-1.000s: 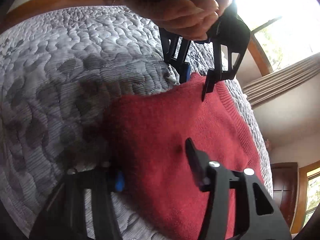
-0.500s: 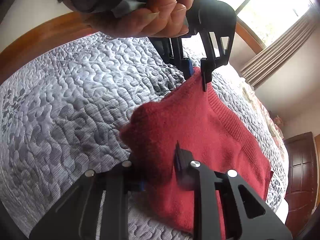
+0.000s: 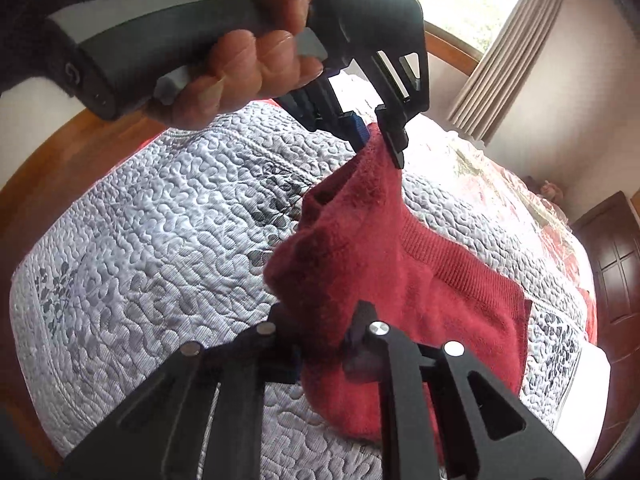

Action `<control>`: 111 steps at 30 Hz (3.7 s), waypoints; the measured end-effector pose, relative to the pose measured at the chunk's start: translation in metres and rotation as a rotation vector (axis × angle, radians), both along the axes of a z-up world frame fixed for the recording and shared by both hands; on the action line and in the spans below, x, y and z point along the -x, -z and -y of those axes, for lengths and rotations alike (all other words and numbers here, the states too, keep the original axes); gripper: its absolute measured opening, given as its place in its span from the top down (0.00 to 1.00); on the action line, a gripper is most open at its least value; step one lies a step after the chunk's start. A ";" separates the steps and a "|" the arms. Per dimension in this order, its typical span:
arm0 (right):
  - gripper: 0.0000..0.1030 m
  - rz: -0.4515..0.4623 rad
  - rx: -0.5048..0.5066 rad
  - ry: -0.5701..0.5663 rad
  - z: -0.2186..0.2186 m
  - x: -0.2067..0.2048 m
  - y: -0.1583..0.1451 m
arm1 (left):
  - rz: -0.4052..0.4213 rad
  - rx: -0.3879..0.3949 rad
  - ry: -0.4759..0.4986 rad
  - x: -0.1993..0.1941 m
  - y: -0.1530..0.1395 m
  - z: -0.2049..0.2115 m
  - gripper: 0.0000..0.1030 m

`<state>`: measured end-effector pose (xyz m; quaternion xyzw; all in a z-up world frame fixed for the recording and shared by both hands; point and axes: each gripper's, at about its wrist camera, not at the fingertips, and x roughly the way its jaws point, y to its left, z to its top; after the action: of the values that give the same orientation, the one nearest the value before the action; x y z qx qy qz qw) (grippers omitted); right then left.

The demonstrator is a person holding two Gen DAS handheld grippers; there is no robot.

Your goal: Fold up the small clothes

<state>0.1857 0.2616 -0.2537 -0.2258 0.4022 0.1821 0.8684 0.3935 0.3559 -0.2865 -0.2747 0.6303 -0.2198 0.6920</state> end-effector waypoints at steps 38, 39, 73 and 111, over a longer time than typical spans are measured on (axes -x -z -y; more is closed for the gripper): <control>0.89 -0.086 -0.396 0.443 0.259 -0.017 0.004 | 0.030 -0.227 0.222 -0.027 -0.010 0.276 0.86; 0.89 -0.091 -0.406 0.454 0.265 -0.018 0.008 | 0.030 -0.240 0.228 -0.026 -0.006 0.284 0.86; 0.42 -0.410 -0.696 0.251 0.426 -0.019 0.056 | 0.275 -0.235 0.315 0.108 0.003 0.248 0.37; 0.87 -0.847 -0.877 0.409 0.441 -0.024 0.148 | 0.797 -0.995 1.236 0.254 0.092 0.335 0.91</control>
<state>0.2097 -0.1790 -0.4019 0.3228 0.6337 0.2338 0.6630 0.1393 0.0212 -0.3785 0.5441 0.4008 -0.3341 0.6570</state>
